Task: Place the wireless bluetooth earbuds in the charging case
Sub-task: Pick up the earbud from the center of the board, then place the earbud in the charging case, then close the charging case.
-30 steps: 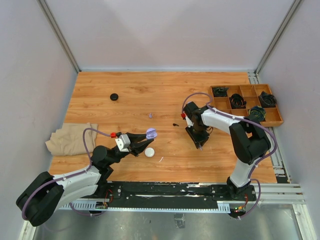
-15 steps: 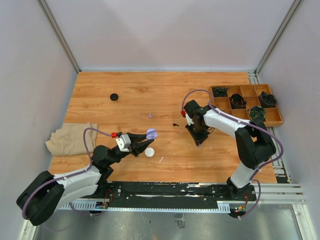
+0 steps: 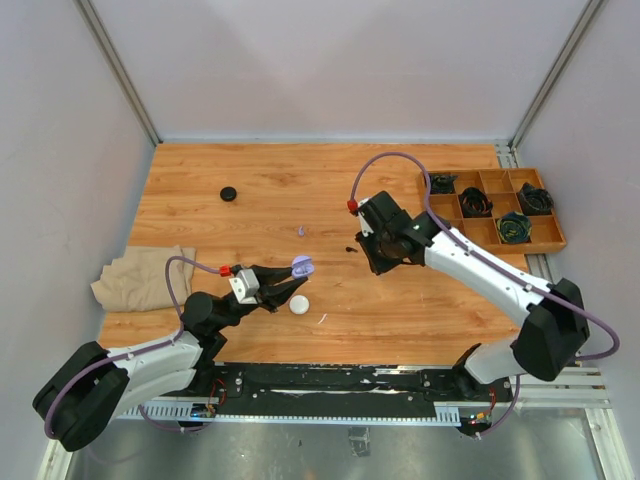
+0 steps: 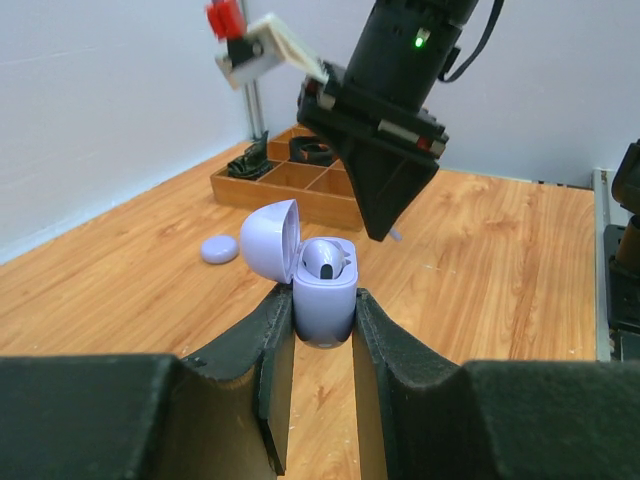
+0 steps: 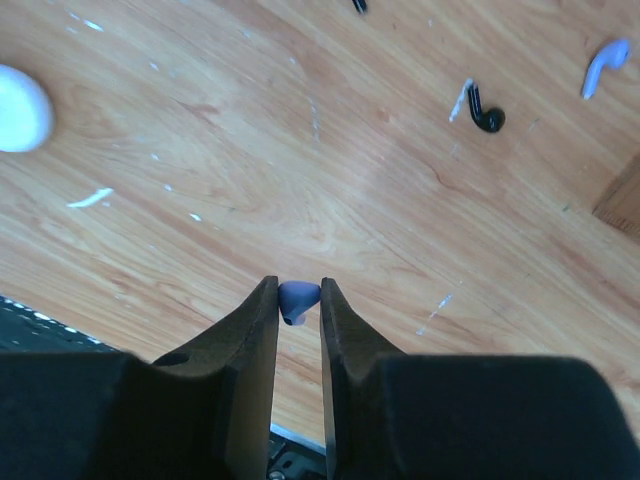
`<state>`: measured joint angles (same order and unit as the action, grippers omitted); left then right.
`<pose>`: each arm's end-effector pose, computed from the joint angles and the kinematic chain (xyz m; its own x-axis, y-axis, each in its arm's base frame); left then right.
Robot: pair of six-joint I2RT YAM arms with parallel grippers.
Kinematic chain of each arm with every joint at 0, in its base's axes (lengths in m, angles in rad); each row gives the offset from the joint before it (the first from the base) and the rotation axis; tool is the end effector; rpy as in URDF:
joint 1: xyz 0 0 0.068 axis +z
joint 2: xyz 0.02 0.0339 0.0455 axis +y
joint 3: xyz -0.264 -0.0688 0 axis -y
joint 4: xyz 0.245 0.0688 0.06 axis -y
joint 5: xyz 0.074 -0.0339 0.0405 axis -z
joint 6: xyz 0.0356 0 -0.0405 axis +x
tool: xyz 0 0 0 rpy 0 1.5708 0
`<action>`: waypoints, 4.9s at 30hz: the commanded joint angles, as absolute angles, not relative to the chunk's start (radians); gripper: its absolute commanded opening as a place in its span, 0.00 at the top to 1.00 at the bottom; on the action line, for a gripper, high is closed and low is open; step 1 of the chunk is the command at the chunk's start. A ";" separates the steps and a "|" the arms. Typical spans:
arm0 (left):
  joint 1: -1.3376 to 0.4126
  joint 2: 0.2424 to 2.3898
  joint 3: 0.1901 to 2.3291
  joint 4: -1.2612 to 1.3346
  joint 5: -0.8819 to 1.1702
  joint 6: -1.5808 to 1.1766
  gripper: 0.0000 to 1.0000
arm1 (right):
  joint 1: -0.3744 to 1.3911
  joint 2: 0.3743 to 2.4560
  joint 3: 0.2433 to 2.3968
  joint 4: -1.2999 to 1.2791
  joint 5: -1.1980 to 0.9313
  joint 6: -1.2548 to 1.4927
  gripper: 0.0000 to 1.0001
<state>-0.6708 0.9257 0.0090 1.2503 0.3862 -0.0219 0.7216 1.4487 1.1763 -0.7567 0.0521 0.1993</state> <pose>0.1162 -0.1094 0.2016 0.2377 -0.2145 -0.9473 0.8600 0.4998 0.1026 0.2238 0.1944 0.2735 -0.7572 -0.4029 -0.5142 -0.4995 0.8643 0.0583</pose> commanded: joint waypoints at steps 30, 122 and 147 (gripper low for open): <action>-0.675 0.922 -0.031 1.334 0.359 -0.007 1.00 | 1.025 1.116 1.017 -0.049 0.000 0.298 0.84; -0.675 0.929 0.002 1.301 0.474 -0.012 1.00 | 0.871 1.238 1.095 -0.218 -0.675 -0.299 0.02; -0.675 0.949 0.031 1.229 0.386 -0.026 1.00 | 0.871 1.308 1.130 -0.290 -0.806 -0.335 0.01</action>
<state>-0.6720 0.9386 0.0093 1.2316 0.4400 -0.0265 0.8707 1.3296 1.1137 -0.2642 -0.7776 -0.3187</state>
